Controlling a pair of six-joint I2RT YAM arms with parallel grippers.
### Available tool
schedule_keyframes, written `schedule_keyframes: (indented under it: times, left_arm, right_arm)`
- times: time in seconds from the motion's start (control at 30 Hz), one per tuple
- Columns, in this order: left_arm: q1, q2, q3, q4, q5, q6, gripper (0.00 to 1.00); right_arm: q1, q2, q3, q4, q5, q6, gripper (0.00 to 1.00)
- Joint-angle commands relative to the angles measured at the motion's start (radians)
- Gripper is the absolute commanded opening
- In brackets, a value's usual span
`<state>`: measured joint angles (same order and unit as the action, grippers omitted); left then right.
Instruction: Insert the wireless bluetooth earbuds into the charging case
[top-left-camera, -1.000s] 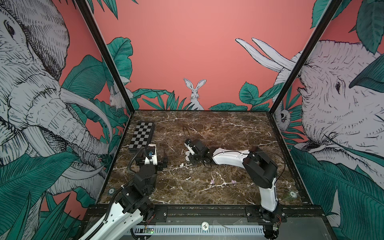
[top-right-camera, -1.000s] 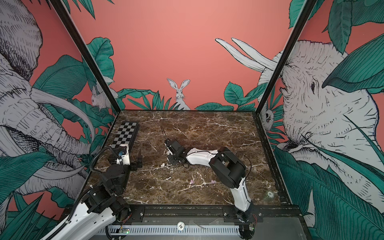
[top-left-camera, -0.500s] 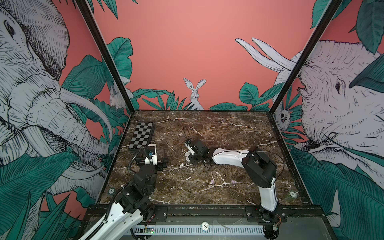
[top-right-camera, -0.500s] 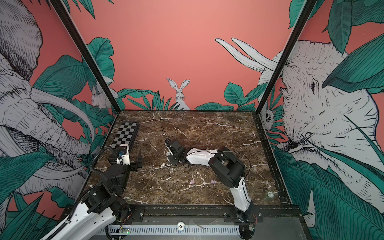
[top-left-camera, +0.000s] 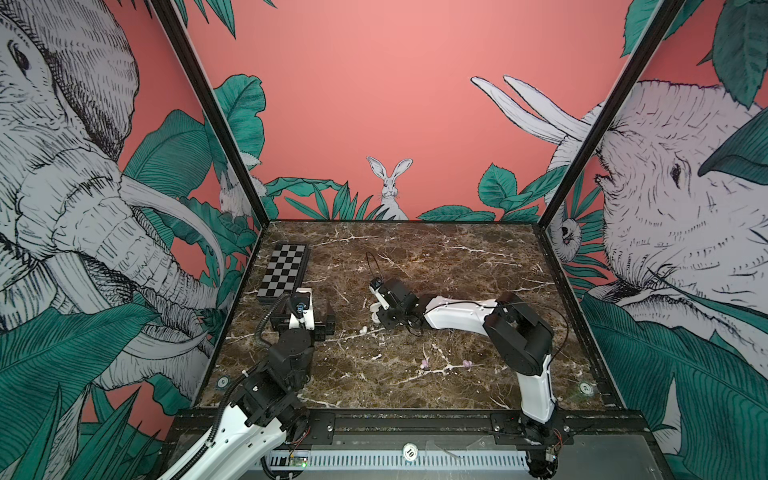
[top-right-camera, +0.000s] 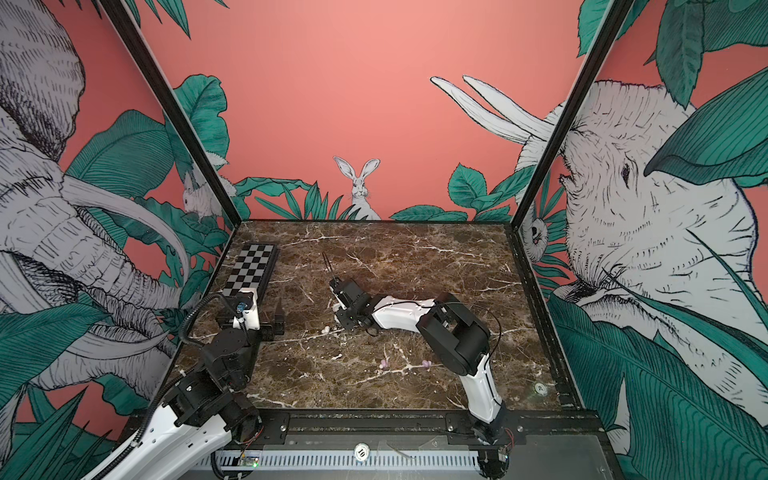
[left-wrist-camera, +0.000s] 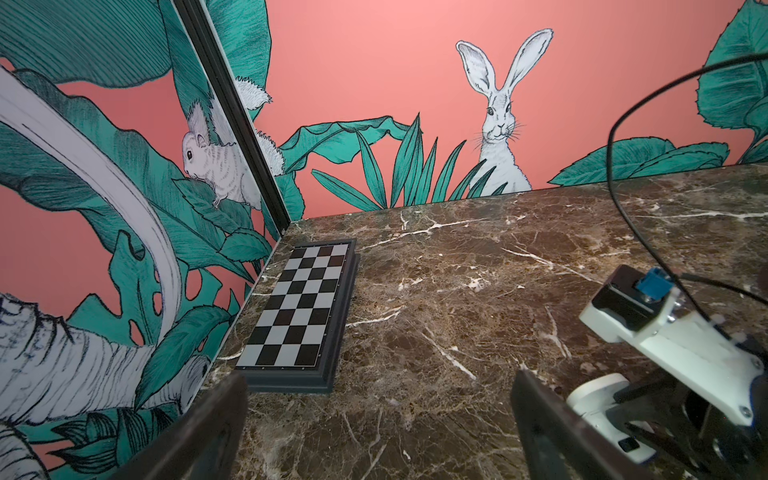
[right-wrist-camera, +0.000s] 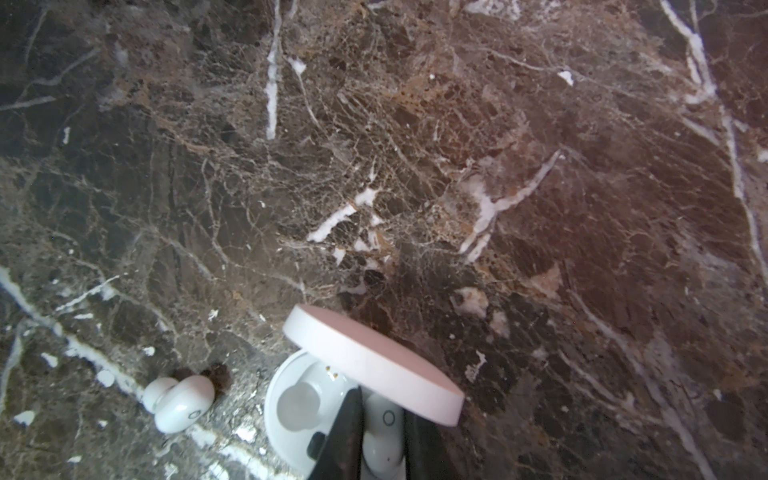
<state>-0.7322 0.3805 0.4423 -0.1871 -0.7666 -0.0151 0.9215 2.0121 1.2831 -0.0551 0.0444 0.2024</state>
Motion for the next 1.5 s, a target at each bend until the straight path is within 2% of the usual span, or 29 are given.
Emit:
schedule_keyframes:
  times: [0.0, 0.47, 0.77, 0.87, 0.93, 1.0, 1.03, 1.17, 1.27, 1.47]
  left_arm:
    - [0.005, 0.001, -0.011, 0.029, 0.001, 0.000, 0.99]
    - [0.007, 0.003, -0.010, 0.029, 0.004, 0.000, 0.99]
    - [0.008, 0.006, -0.006, 0.025, 0.014, -0.001, 0.99]
    - [0.008, 0.009, 0.001, 0.013, 0.034, -0.003, 0.99]
    - [0.008, 0.016, 0.008, 0.003, 0.047, -0.002, 0.99]
    - [0.008, 0.020, 0.022, -0.016, 0.103, 0.010, 0.99]
    - [0.008, 0.023, 0.031, -0.027, 0.134, 0.020, 0.99]
    - [0.008, 0.040, 0.082, -0.103, 0.203, 0.000, 0.99]
    - [0.007, 0.053, 0.114, -0.174, 0.296, -0.040, 0.99]
    - [0.007, 0.164, 0.176, -0.274, 0.483, -0.131, 0.99]
  right_arm:
    - [-0.006, -0.009, -0.019, 0.007, 0.001, 0.013, 0.21]
    - [-0.004, -0.046, -0.021, -0.001, -0.005, 0.044, 0.31]
    - [-0.005, -0.118, -0.050, 0.009, -0.035, 0.095, 0.50]
    - [-0.006, -0.152, -0.060, 0.004, -0.047, 0.109, 0.60]
    - [-0.008, -0.187, -0.076, 0.002, -0.054, 0.123, 0.74]
    - [-0.014, -0.232, -0.104, 0.004, -0.048, 0.146, 0.92]
    - [-0.020, -0.253, -0.117, 0.004, -0.044, 0.158, 0.98]
    - [-0.064, -0.335, -0.189, 0.033, -0.078, 0.254, 0.98]
    - [-0.072, -0.366, -0.209, 0.019, -0.083, 0.303, 0.98]
    - [-0.072, -0.403, -0.264, -0.017, -0.069, 0.322, 0.98]
